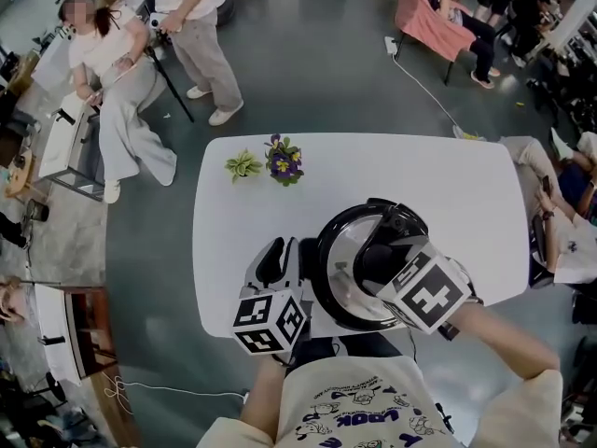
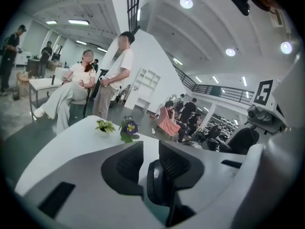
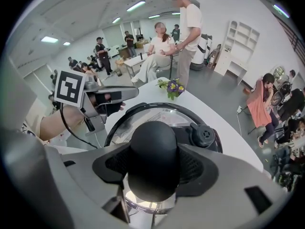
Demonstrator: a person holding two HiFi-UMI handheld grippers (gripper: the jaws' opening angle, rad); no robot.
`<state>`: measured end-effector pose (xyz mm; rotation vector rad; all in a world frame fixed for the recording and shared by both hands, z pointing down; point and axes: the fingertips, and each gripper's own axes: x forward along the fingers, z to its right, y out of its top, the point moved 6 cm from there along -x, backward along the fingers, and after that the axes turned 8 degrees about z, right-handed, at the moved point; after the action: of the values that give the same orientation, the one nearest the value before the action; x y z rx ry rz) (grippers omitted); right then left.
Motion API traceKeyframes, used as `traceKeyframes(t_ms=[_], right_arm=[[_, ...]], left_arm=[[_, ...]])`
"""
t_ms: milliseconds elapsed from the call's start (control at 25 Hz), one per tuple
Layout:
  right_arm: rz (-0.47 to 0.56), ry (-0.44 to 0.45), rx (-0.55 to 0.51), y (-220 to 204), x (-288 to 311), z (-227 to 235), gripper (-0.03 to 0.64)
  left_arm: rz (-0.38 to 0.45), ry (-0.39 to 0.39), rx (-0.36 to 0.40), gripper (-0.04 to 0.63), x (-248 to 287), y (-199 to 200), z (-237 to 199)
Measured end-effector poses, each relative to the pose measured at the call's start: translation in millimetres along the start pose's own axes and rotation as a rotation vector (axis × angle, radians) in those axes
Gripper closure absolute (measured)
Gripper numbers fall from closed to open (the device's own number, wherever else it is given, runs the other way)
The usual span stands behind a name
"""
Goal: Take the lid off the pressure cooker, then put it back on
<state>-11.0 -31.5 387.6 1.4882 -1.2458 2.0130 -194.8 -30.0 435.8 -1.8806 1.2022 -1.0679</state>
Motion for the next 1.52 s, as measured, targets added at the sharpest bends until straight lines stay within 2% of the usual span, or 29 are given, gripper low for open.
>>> traceKeyframes(t_ms=[200,440,600,880,1520], right_arm=[[0.008,0.0,0.0,0,-3,-2,0.321],[0.012,0.002,0.002,-2,1,1,0.321],[0.007,0.003,0.002,-1,0,0,0.321],[0.006,0.006,-0.013,-2,0,0,0.321],[0.02,0.06,-0.074,-1,-2,-4,0.316]], left_arm=[[-0.055,-0.016,-0.124,0.462,2,-15,-2],[-0.102,-0.039,-0.248,0.459,9,-31,-7],[-0.116,-0.045,-0.257,0.491,9,-34,-6],[-0.09,-0.05,-0.281,0.502,8,-36,-7],[-0.076,-0.037,-0.284,0.503,7,-35,-6]])
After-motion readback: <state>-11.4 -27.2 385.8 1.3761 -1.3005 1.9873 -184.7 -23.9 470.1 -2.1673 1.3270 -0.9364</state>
